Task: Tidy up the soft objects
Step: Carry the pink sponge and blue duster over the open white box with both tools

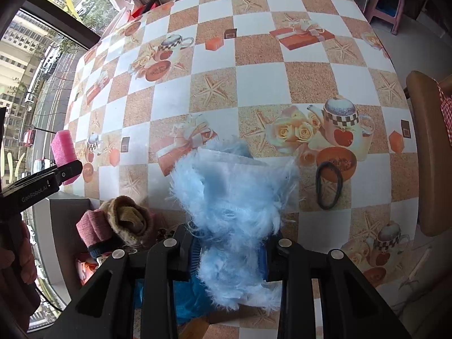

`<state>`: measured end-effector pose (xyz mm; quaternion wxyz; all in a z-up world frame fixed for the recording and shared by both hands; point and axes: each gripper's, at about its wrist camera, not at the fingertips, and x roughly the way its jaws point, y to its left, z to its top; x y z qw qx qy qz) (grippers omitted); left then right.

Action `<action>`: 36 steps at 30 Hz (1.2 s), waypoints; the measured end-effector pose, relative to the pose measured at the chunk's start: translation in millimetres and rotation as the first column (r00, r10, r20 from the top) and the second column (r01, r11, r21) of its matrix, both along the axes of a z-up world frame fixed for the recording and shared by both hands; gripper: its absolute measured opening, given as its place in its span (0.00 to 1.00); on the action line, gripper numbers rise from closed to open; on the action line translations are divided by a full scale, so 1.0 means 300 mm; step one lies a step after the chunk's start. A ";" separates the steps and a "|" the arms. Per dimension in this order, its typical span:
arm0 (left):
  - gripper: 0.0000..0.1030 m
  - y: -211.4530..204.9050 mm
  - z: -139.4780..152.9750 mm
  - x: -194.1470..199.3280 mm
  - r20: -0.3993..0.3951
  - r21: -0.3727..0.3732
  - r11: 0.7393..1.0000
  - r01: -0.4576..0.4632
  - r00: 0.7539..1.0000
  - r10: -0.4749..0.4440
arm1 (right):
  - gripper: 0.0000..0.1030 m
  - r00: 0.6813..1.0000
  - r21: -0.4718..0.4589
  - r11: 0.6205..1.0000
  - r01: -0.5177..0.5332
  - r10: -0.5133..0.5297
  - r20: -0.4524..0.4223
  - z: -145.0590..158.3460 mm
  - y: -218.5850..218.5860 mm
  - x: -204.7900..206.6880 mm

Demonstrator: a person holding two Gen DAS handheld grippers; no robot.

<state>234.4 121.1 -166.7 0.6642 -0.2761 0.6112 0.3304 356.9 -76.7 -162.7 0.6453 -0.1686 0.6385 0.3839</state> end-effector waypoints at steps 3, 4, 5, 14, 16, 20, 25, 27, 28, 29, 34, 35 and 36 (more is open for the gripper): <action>0.52 -0.005 0.016 -0.047 0.018 0.009 1.000 0.004 1.000 -0.005 | 0.33 1.000 0.022 1.000 0.003 -0.003 0.010 -0.006 0.017 0.010; 0.52 -0.012 0.032 -0.065 0.024 0.014 1.000 0.007 1.000 -0.007 | 0.33 1.000 0.027 1.000 0.001 -0.002 0.014 0.014 0.007 0.018; 0.52 -0.023 0.059 -0.086 0.029 0.019 1.000 0.010 1.000 -0.011 | 0.33 1.000 0.035 0.999 0.000 -0.001 0.017 0.031 0.001 0.018; 0.52 -0.113 0.184 -0.211 0.072 0.070 0.997 0.039 0.996 -0.044 | 0.33 0.999 0.107 0.993 -0.048 0.045 0.030 0.176 0.044 -0.087; 0.52 -0.137 0.202 -0.238 0.082 0.075 0.996 0.048 0.995 -0.054 | 0.33 0.998 0.120 0.991 -0.067 0.064 0.029 0.202 0.062 -0.122; 0.52 -0.180 0.227 -0.304 0.109 0.068 0.997 0.048 0.993 -0.056 | 0.33 0.995 0.144 0.985 -0.100 0.098 0.018 0.247 0.094 -0.200; 0.52 -0.233 0.250 -0.393 0.118 0.089 0.994 0.058 0.991 -0.068 | 0.33 0.990 0.163 0.976 -0.142 0.143 0.008 0.299 0.121 -0.314; 0.52 -0.251 0.251 -0.433 0.121 0.072 0.996 0.059 0.990 -0.068 | 0.33 0.987 0.171 0.973 -0.157 0.158 0.004 0.317 0.129 -0.359; 0.52 -0.260 0.254 -0.453 0.122 0.066 0.996 0.060 0.990 -0.068 | 0.33 0.986 0.174 0.970 -0.167 0.169 0.004 0.327 0.131 -0.384; 0.52 -0.269 0.258 -0.475 0.123 0.064 0.996 0.060 0.990 -0.067 | 0.33 0.984 0.178 0.968 -0.176 0.178 0.006 0.337 0.132 -0.408; 0.52 -0.317 0.278 -0.578 0.139 0.053 0.996 0.064 0.988 -0.071 | 0.33 0.975 0.181 0.959 -0.217 0.220 -0.001 0.368 0.121 -0.526; 0.52 -0.325 0.278 -0.598 0.138 0.052 0.996 0.066 0.988 -0.073 | 0.33 0.974 0.176 0.959 -0.223 0.228 -0.005 0.368 0.116 -0.549; 0.52 -0.334 0.276 -0.617 0.136 0.049 0.997 0.067 0.988 -0.073 | 0.33 0.972 0.171 0.958 -0.231 0.236 -0.011 0.366 0.111 -0.572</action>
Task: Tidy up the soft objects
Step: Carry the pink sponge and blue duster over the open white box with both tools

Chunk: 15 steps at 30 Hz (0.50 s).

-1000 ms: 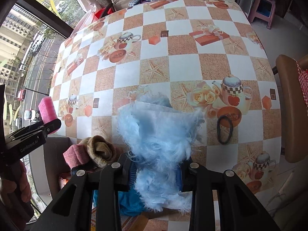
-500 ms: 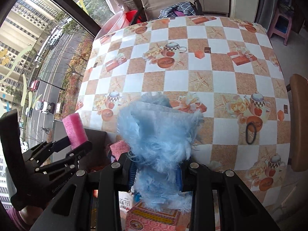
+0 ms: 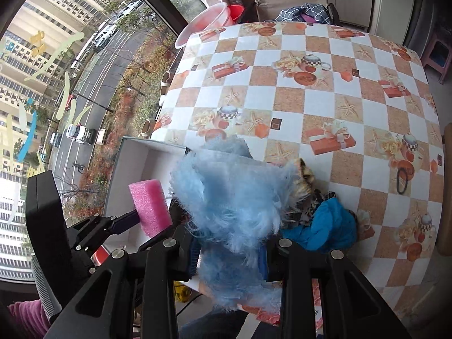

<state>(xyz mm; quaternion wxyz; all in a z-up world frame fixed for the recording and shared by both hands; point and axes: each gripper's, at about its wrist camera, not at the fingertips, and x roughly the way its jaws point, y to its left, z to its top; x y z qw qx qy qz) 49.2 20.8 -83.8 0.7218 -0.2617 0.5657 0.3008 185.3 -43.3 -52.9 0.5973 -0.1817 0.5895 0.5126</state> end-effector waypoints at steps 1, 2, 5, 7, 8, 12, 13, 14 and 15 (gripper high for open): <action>0.52 -0.009 -0.003 -0.019 -0.002 -0.007 1.000 0.002 1.000 -0.002 | 0.33 1.000 -0.007 1.000 -0.008 0.008 -0.006 -0.004 -0.006 -0.023; 0.52 -0.018 -0.006 -0.039 -0.004 -0.012 1.000 0.005 1.000 -0.005 | 0.33 1.000 -0.015 1.000 -0.015 0.015 -0.012 -0.010 -0.011 -0.043; 0.52 -0.038 -0.013 -0.099 -0.013 -0.014 1.000 0.003 1.000 -0.003 | 0.33 0.999 -0.040 0.999 -0.036 0.035 -0.019 -0.029 -0.026 -0.106; 0.52 -0.045 -0.020 -0.142 -0.013 -0.031 0.999 -0.015 1.000 0.015 | 0.33 0.998 -0.057 0.997 -0.047 0.045 -0.035 -0.045 -0.034 -0.144; 0.52 -0.048 -0.025 -0.163 -0.014 -0.039 0.999 -0.026 1.000 0.025 | 0.33 0.998 -0.065 0.996 -0.053 0.051 -0.040 -0.053 -0.038 -0.162; 0.52 -0.049 -0.040 -0.245 -0.024 -0.043 0.996 -0.076 0.997 0.075 | 0.33 0.994 -0.099 0.990 -0.100 0.094 -0.056 -0.084 -0.033 -0.246; 0.52 -0.045 -0.041 -0.266 -0.024 -0.042 0.995 -0.093 0.995 0.092 | 0.33 0.992 -0.104 0.988 -0.117 0.112 -0.056 -0.088 -0.027 -0.269; 0.52 -0.040 -0.041 -0.286 -0.026 -0.036 0.993 -0.111 0.994 0.110 | 0.33 0.990 -0.107 0.985 -0.133 0.127 -0.055 -0.090 -0.019 -0.290; 0.52 -0.034 -0.039 -0.306 -0.026 -0.026 0.991 -0.130 0.991 0.129 | 0.33 0.988 -0.107 0.983 -0.147 0.142 -0.057 -0.091 -0.010 -0.309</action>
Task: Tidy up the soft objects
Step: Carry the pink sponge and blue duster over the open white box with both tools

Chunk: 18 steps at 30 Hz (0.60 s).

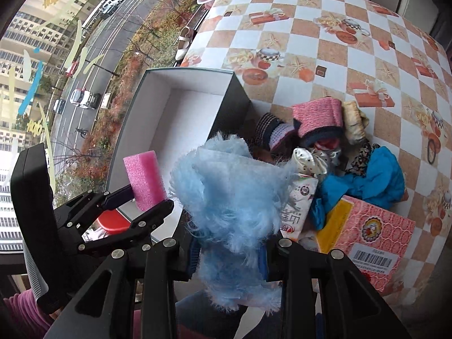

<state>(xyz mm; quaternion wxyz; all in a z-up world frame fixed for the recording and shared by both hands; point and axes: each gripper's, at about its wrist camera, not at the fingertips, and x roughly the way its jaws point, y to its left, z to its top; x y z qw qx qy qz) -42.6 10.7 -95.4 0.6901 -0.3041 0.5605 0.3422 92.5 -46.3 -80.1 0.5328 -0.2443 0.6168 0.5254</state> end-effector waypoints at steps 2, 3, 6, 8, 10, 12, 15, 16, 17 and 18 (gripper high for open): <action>0.52 0.014 0.005 -0.044 0.000 0.016 0.999 -0.036 0.999 0.036 | 0.33 0.999 0.004 0.999 -0.035 0.035 0.003 0.006 0.027 -0.040; 0.52 0.023 0.006 -0.066 -0.002 0.023 0.998 -0.053 0.999 0.053 | 0.33 0.998 0.006 0.998 -0.054 0.054 0.007 0.008 0.042 -0.061; 0.52 0.051 0.005 -0.132 -0.007 0.037 0.993 -0.108 0.994 0.108 | 0.33 0.994 0.009 0.994 -0.112 0.112 0.017 0.015 0.087 -0.118; 0.52 0.068 0.000 -0.176 -0.010 0.039 0.988 -0.150 0.989 0.150 | 0.33 0.989 0.009 0.989 -0.147 0.147 0.022 0.016 0.117 -0.156; 0.52 0.085 -0.009 -0.217 -0.013 0.035 0.981 -0.190 0.982 0.190 | 0.33 0.983 0.006 0.983 -0.183 0.183 0.027 0.014 0.144 -0.190; 0.52 0.099 -0.020 -0.252 -0.019 0.032 0.974 -0.226 0.974 0.226 | 0.33 0.976 0.003 0.976 -0.217 0.217 0.031 0.012 0.169 -0.227; 0.52 0.109 -0.037 -0.296 -0.033 0.031 0.964 -0.263 0.964 0.264 | 0.33 0.966 0.007 0.967 -0.255 0.254 0.042 0.010 0.206 -0.275; 0.52 0.109 -0.042 -0.308 -0.038 0.031 0.962 -0.270 0.962 0.271 | 0.33 0.963 0.009 0.964 -0.267 0.266 0.044 0.011 0.216 -0.293; 0.52 0.110 -0.046 -0.317 -0.041 0.030 0.961 -0.276 0.960 0.277 | 0.33 0.960 0.011 0.961 -0.277 0.276 0.046 0.012 0.227 -0.308; 0.52 0.110 -0.050 -0.324 -0.044 0.029 0.959 -0.282 0.958 0.283 | 0.33 0.957 0.013 0.958 -0.287 0.286 0.047 0.013 0.238 -0.322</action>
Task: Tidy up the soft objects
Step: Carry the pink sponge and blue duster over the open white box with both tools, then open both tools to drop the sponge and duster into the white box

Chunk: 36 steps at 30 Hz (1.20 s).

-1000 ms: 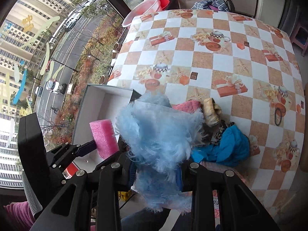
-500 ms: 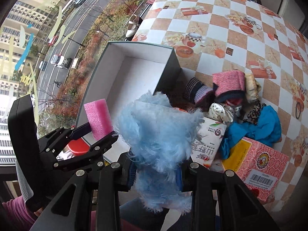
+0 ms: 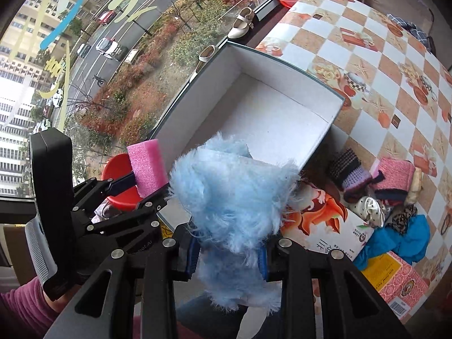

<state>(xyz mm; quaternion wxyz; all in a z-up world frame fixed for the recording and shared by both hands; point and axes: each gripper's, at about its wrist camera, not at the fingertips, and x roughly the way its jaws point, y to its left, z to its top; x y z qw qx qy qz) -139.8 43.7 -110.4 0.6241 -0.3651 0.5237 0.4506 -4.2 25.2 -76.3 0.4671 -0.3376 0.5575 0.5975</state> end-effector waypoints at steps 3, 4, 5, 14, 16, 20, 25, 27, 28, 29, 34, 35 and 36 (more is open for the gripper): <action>0.52 0.001 -0.009 -0.010 -0.004 -0.004 1.000 -0.014 1.000 0.014 | 0.33 1.000 0.006 1.000 -0.024 0.024 0.002 -0.003 0.029 -0.036; 0.52 0.002 -0.013 -0.013 -0.005 -0.006 1.000 -0.017 1.000 0.017 | 0.33 1.000 0.007 1.000 -0.030 0.030 0.003 -0.004 0.037 -0.045; 0.52 0.005 -0.017 -0.013 -0.007 -0.008 1.000 -0.019 1.000 0.019 | 0.33 0.999 0.008 0.999 -0.036 0.036 0.004 -0.009 0.044 -0.050; 0.52 0.030 -0.049 -0.018 -0.018 -0.019 0.999 -0.033 0.999 0.033 | 0.33 0.999 -0.003 0.999 -0.040 0.040 0.013 -0.027 0.072 -0.080; 0.52 0.036 -0.057 -0.018 -0.025 -0.019 0.999 -0.031 0.999 0.031 | 0.33 0.999 -0.008 0.999 -0.038 0.038 0.014 -0.033 0.075 -0.082; 0.52 0.045 -0.067 -0.016 -0.026 -0.019 1.000 -0.023 0.999 0.023 | 0.33 0.999 -0.010 0.999 -0.030 0.031 0.014 -0.039 0.080 -0.086; 0.52 0.049 -0.077 -0.019 -0.029 -0.024 1.000 -0.020 0.999 0.019 | 0.33 1.000 -0.008 1.000 -0.013 0.013 0.011 -0.050 0.088 -0.090; 0.52 0.049 -0.081 -0.022 -0.027 -0.027 0.999 -0.019 0.999 0.018 | 0.33 1.000 -0.011 1.000 -0.006 0.006 0.004 -0.056 0.094 -0.092; 0.52 0.049 -0.081 -0.022 -0.028 -0.025 1.000 -0.016 0.999 0.015 | 0.33 1.000 -0.013 1.000 -0.005 0.005 -0.001 -0.059 0.096 -0.094; 0.52 0.048 -0.083 -0.022 -0.030 -0.025 1.000 -0.013 0.999 0.012 | 0.33 1.000 -0.011 1.000 -0.004 0.004 -0.002 -0.059 0.096 -0.096; 0.52 0.043 -0.093 -0.020 -0.041 -0.029 1.000 -0.001 0.999 0.000 | 0.33 1.000 -0.007 1.000 -0.004 0.004 -0.010 -0.062 0.101 -0.098; 0.52 0.044 -0.094 -0.019 -0.041 -0.030 1.000 0.000 0.999 -0.001 | 0.33 1.000 -0.008 1.000 -0.002 0.002 -0.012 -0.065 0.102 -0.097; 0.52 0.044 -0.096 -0.020 -0.040 -0.034 0.999 0.000 0.999 -0.001 | 0.33 1.000 -0.010 1.000 0.000 0.000 -0.011 -0.068 0.103 -0.096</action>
